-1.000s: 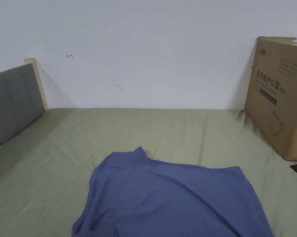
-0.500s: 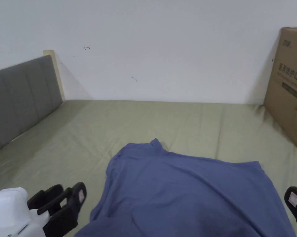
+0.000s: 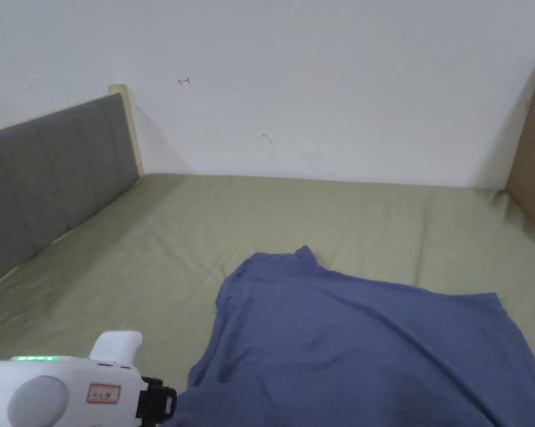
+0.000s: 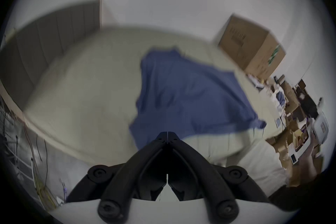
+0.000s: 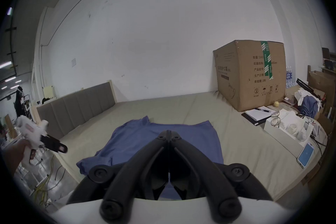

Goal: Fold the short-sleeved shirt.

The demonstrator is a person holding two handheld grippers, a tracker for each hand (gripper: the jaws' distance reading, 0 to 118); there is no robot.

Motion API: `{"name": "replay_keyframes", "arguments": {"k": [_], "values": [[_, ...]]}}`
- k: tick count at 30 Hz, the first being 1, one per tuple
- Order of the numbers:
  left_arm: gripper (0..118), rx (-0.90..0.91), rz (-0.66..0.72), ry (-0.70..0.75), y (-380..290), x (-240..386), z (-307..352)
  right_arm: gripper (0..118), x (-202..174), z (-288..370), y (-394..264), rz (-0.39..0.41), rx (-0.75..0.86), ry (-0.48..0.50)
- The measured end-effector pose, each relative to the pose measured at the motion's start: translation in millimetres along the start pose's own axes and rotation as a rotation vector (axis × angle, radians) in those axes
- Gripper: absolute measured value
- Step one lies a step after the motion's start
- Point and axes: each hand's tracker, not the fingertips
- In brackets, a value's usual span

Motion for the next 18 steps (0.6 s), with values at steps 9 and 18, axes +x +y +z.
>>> {"name": "replay_keyframes", "arguments": {"k": [9, 18], "values": [[113, -0.072, 0.164, -0.022, -6, -37, -74, 0, -15, -12, -19, 0.067, -0.118, 0.063], [0, -0.005, 0.133, -0.046, -23, -30, -95, 0, -1, -25, -26, 0.034, -0.191, 0.047]]}}
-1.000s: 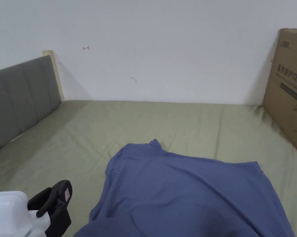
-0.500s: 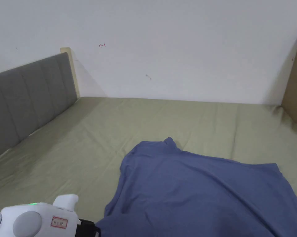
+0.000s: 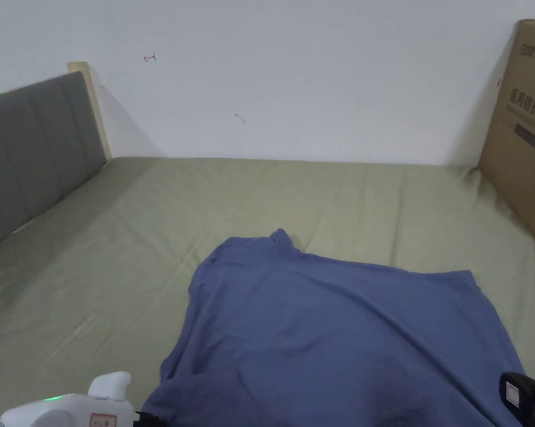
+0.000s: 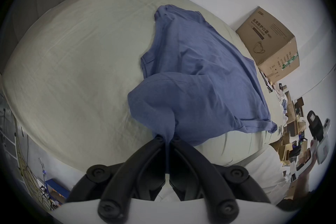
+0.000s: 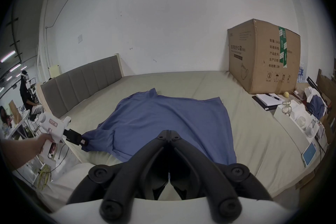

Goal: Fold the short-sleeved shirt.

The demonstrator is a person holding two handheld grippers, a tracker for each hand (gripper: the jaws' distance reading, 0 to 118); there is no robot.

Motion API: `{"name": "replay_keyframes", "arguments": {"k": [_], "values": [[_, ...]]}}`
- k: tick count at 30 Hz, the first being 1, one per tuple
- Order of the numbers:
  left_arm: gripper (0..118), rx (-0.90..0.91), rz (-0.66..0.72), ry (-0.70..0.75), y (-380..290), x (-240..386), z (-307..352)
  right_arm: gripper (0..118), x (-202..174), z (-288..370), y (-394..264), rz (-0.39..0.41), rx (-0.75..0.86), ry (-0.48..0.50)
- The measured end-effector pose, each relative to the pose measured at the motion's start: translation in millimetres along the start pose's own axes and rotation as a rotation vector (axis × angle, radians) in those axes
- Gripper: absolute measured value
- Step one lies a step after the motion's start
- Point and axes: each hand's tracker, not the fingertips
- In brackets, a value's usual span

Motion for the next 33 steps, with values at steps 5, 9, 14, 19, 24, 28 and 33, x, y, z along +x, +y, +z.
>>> {"name": "replay_keyframes", "arguments": {"k": [5, 9, 14, 19, 24, 28, 33], "values": [[0, 0.265, -0.077, 0.022, -14, 22, 38, 0, 54, -21, -1, -0.103, -0.175, -0.047], [0, 0.360, -0.205, 0.053, -26, 52, 56, 56, 97, -51, -20, -0.119, -0.429, -0.052], [0, 0.360, -0.273, 0.074, -28, 67, 51, 110, 113, -86, -53, -0.046, -0.629, -0.093], [0, 0.370, -0.239, 0.073, -27, 66, 49, 103, 121, -114, -70, -0.021, -0.731, -0.154], [0, 0.364, -0.186, 0.072, -27, 57, 48, 57, 129, -116, -69, -0.038, -0.746, -0.135], [0, 0.348, -0.158, 0.063, -26, 52, 46, 14, 123, -108, -63, -0.041, -0.691, -0.059], [0, 0.377, -0.137, 0.059, -23, 54, 48, 14, 117, -99, -53, -0.014, -0.680, -0.059]]}}
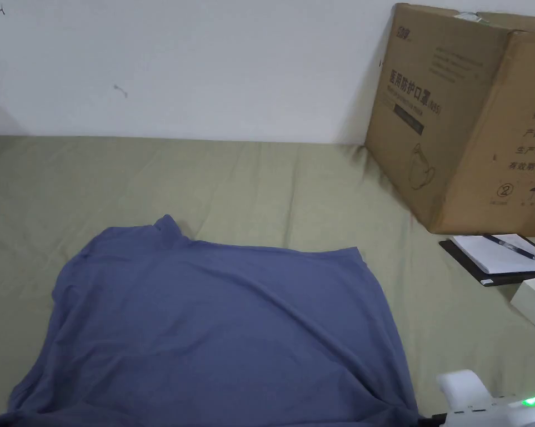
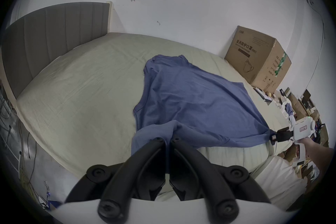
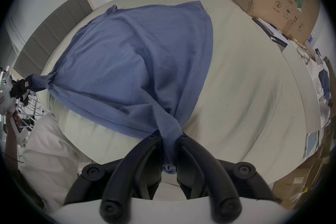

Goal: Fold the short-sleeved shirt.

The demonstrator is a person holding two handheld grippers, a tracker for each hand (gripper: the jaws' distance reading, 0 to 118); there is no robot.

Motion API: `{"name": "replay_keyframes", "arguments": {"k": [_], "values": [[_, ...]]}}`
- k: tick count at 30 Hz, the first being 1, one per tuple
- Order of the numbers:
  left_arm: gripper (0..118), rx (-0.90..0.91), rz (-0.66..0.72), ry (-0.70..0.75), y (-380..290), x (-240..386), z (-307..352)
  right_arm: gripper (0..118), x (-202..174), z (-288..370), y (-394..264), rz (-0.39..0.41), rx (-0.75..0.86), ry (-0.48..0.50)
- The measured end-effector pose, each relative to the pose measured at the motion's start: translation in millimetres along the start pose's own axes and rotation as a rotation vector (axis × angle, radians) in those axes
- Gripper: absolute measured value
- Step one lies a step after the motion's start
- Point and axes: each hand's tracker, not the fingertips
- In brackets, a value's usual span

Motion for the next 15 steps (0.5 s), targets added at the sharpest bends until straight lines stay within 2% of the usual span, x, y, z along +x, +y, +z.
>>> {"name": "replay_keyframes", "arguments": {"k": [4, 8, 13, 15], "values": [[0, 0.060, 0.008, -0.017, 29, 6, -4, 14, -3, 24, 10, 0.011, 0.038, 0.004], [0, 0.089, -0.015, -0.022, 79, 6, -40, 14, -3, 37, 51, 0.004, 0.026, -0.003], [0, 0.049, 0.030, 0.005, 140, -5, -122, 14, 14, 16, 131, -0.091, -0.009, 0.042], [0, -0.003, 0.020, 0.040, 155, -10, -157, 14, 23, -7, 166, -0.139, -0.076, 0.065]]}}
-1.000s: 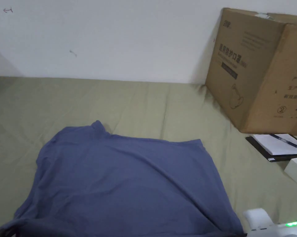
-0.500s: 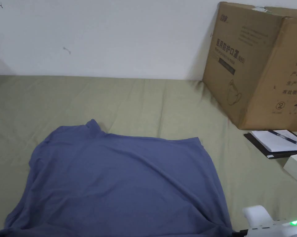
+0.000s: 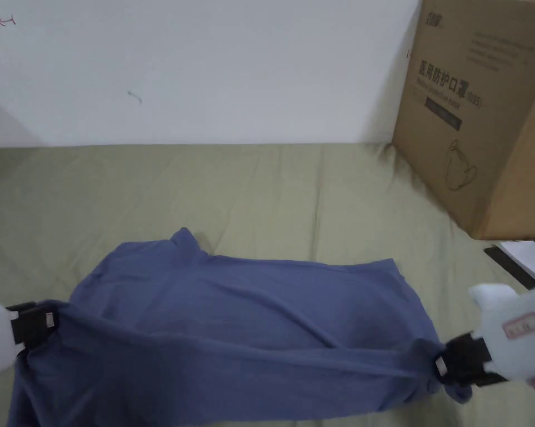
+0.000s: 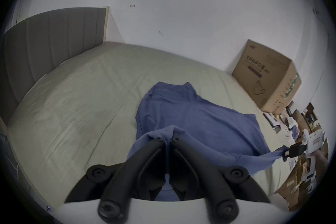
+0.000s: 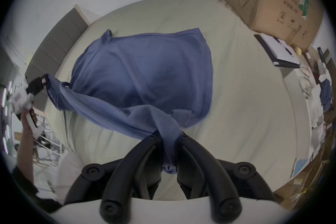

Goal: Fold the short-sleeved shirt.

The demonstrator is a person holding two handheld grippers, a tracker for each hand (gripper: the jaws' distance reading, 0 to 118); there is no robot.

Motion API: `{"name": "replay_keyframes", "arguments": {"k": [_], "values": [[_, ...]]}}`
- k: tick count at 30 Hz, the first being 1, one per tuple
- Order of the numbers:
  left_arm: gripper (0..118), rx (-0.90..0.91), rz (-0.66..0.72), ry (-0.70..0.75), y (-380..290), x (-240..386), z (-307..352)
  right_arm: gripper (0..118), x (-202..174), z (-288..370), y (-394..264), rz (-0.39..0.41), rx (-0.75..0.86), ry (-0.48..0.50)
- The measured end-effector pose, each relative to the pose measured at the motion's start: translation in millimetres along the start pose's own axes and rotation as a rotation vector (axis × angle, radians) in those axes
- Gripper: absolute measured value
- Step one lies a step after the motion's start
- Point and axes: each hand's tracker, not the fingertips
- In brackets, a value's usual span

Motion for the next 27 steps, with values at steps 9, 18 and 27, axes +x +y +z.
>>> {"name": "replay_keyframes", "arguments": {"k": [9, 18, 27], "values": [[89, -0.104, 0.034, 0.080, 6, -9, -91, 68, 24, -109, 75, -0.131, -0.032, -0.092], [117, 0.128, 0.168, -0.080, -23, -8, 16, 114, 4, -9, -14, -0.223, 0.518, 0.023], [0, 0.292, 0.054, -0.015, -127, 32, 154, 0, -55, 71, -159, -0.132, 0.778, 0.096]]}}
